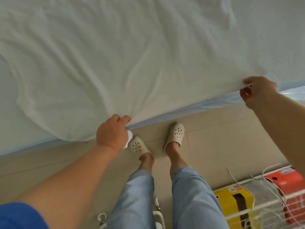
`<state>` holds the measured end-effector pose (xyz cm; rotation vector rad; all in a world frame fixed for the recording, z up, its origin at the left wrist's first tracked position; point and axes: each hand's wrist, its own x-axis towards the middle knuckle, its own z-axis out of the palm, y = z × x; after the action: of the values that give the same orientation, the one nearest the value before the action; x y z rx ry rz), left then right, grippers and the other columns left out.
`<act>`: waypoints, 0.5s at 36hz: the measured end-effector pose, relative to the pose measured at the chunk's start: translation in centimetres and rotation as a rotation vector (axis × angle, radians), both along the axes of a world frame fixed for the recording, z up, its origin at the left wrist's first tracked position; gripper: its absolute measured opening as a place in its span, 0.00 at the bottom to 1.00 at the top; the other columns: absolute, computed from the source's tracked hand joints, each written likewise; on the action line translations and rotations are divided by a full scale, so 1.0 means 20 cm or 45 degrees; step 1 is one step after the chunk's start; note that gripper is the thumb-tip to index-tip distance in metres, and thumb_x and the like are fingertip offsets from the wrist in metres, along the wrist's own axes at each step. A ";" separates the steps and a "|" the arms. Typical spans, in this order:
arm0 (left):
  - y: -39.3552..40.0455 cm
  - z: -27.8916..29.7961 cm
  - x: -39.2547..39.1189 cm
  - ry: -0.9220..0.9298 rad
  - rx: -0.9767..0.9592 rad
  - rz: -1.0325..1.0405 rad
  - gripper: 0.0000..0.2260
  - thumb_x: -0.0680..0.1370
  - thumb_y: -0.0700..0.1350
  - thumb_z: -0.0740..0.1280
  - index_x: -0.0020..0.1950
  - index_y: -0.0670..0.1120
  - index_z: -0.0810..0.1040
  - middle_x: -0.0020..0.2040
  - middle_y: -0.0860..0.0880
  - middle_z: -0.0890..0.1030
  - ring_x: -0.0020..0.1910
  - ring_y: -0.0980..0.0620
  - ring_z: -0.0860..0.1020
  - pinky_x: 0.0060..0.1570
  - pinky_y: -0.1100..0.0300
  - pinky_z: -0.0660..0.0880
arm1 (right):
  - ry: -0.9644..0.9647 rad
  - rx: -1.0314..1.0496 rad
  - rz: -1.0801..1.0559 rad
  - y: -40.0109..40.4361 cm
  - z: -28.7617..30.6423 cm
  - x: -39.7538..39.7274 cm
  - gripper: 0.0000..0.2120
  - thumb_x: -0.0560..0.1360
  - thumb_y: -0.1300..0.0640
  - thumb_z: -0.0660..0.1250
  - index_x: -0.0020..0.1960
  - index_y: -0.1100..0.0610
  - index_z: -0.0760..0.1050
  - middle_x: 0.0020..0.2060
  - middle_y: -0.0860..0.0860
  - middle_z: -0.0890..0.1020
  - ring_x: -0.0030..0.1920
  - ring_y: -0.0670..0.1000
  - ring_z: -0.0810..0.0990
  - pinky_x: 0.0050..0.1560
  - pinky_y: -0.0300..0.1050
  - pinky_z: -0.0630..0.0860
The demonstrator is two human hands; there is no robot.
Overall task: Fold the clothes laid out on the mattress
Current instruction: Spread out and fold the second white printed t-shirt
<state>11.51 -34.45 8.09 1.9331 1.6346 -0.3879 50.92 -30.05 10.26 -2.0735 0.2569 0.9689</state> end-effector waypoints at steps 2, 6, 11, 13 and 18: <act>0.00 -0.02 0.01 0.024 -0.027 0.012 0.18 0.73 0.37 0.62 0.62 0.46 0.77 0.52 0.39 0.76 0.47 0.38 0.76 0.42 0.51 0.70 | -0.005 -0.073 0.078 -0.03 -0.06 0.03 0.12 0.71 0.69 0.64 0.33 0.55 0.70 0.31 0.51 0.72 0.31 0.46 0.72 0.28 0.34 0.73; 0.02 -0.05 0.05 0.107 -0.077 0.043 0.17 0.72 0.39 0.63 0.60 0.47 0.78 0.53 0.41 0.77 0.49 0.38 0.75 0.45 0.51 0.70 | 0.097 -0.136 0.215 -0.06 -0.15 0.05 0.08 0.76 0.63 0.61 0.40 0.54 0.68 0.38 0.47 0.72 0.36 0.43 0.73 0.28 0.31 0.74; 0.06 -0.04 0.14 0.204 -0.251 0.136 0.17 0.74 0.46 0.64 0.62 0.51 0.76 0.59 0.45 0.74 0.57 0.43 0.73 0.53 0.54 0.69 | 0.098 -0.273 0.245 -0.05 -0.16 0.13 0.08 0.75 0.66 0.63 0.40 0.57 0.75 0.36 0.51 0.77 0.32 0.44 0.77 0.28 0.36 0.76; 0.08 -0.01 0.20 0.144 -0.294 0.233 0.16 0.74 0.47 0.64 0.62 0.51 0.76 0.59 0.45 0.74 0.57 0.43 0.73 0.53 0.54 0.69 | 0.092 -0.312 0.393 -0.05 -0.12 0.17 0.05 0.76 0.64 0.61 0.50 0.60 0.75 0.38 0.51 0.75 0.33 0.44 0.75 0.32 0.37 0.74; 0.24 0.09 0.37 0.016 -0.339 0.502 0.14 0.74 0.47 0.64 0.60 0.51 0.76 0.56 0.48 0.75 0.49 0.50 0.72 0.47 0.58 0.66 | -0.235 -0.383 0.725 0.01 -0.02 0.22 0.14 0.74 0.60 0.64 0.60 0.58 0.72 0.40 0.54 0.70 0.33 0.51 0.67 0.42 0.42 0.67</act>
<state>18.98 -29.68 9.80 1.3797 1.8183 -0.4309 55.35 -29.91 9.77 -2.5640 -0.3244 1.1033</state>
